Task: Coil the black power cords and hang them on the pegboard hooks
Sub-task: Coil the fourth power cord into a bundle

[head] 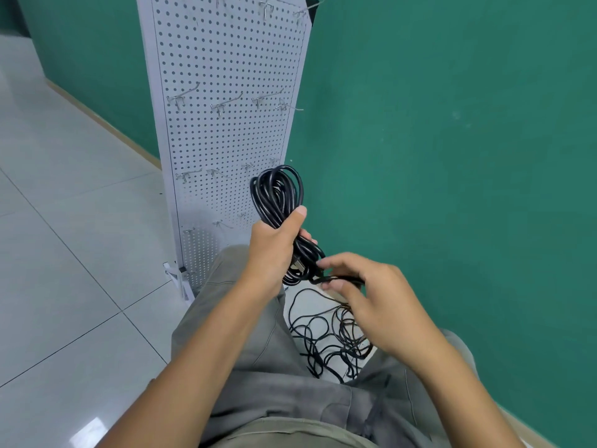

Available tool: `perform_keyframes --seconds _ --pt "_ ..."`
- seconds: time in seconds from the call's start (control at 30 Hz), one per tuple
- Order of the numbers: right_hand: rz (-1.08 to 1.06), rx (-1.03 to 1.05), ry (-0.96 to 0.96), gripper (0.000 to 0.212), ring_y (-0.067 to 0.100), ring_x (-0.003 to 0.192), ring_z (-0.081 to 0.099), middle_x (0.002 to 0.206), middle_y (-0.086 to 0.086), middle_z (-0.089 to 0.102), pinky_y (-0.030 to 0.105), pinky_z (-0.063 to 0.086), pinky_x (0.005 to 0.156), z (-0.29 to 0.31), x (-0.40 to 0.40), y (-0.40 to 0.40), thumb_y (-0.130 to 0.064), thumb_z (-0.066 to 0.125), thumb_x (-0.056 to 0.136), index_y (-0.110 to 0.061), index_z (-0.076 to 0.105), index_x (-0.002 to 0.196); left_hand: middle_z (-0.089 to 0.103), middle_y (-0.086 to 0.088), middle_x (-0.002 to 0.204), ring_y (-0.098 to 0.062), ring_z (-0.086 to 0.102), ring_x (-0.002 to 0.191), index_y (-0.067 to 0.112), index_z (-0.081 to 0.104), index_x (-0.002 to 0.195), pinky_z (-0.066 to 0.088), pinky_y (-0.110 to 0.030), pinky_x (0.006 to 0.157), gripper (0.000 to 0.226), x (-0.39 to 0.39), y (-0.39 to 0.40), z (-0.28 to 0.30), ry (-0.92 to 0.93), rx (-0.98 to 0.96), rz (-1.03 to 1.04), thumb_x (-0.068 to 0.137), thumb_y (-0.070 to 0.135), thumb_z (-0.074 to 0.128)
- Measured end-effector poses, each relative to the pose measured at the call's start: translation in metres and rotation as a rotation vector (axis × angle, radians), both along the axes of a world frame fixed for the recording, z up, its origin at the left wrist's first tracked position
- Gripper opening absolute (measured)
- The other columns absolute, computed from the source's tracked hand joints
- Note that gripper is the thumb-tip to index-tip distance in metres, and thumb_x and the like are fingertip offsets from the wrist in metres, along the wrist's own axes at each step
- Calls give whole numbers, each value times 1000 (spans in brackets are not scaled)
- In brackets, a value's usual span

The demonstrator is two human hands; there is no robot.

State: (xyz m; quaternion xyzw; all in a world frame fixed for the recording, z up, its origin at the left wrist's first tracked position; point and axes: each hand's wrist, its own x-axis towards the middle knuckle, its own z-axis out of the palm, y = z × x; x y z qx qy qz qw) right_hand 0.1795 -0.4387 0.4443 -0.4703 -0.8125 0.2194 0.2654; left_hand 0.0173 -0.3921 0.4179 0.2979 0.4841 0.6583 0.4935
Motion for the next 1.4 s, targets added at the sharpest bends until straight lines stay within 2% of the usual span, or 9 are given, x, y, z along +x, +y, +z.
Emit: perform_keyframes --seconds 0.1,0.3,0.37,0.6,0.73,0.9,1.07,1.23,1.4 --pt "-18 93 21 30 -3 90 69 89 -24 71 13 50 83 13 5 6 -3 74 89 -30 63 96 64 -2 56 -20 64 55 7 63 72 53 -29 58 33 8 -4 2 35 -21 -101 99 26 67" --pt "-170 231 -31 50 10 71 59 79 -14 63 21 45 62 38 16 16 -50 95 53 -30 59 82 62 -2 61 -14 57 50 12 63 72 48 -26 54 32 19 -14 6 67 14 -358 98 30 67" --pt "-153 165 28 50 10 65 56 74 -12 64 24 45 61 42 18 19 -47 96 49 -27 60 77 61 -2 61 -15 56 52 14 63 69 48 -25 55 34 21 -16 7 102 33 -415 98 31 67" --pt "51 20 55 24 19 82 62 84 -4 66 39 51 81 35 27 23 -8 73 91 -22 54 87 60 -6 68 -23 66 63 -3 65 96 53 -28 57 47 12 -18 8 98 49 -554 95 44 67" --pt "-71 43 146 39 5 64 59 69 -8 68 20 46 68 32 22 20 -13 84 81 -14 45 82 61 -7 66 -23 66 62 12 66 78 55 -29 58 45 17 -24 11 42 35 -679 97 52 56" --pt "-258 48 299 56 13 64 49 71 1 61 38 46 64 20 29 24 -39 91 59 -23 42 79 61 -3 66 -24 65 68 17 67 72 57 -32 64 33 21 -24 5 -80 102 -831 78 43 86" --pt "-113 -115 520 22 13 76 57 81 -2 62 22 50 70 2 34 28 -11 74 89 -16 55 99 60 -4 67 -20 65 69 6 65 83 57 -34 75 11 21 -23 3 -163 128 -807 84 14 72" --pt "-161 -192 592 12 13 64 54 68 5 58 22 48 66 -21 46 30 -10 64 95 1 66 91 58 -8 70 -23 63 73 11 60 64 57 -32 83 26 10 -19 8 -243 120 -752 88 16 69" --pt "-186 -157 809 19 16 74 58 74 2 61 29 54 78 -17 38 24 -30 60 92 -18 68 79 58 -9 69 -22 65 70 9 59 68 57 -35 83 27 4 -13 5 -177 43 -605 92 10 71"
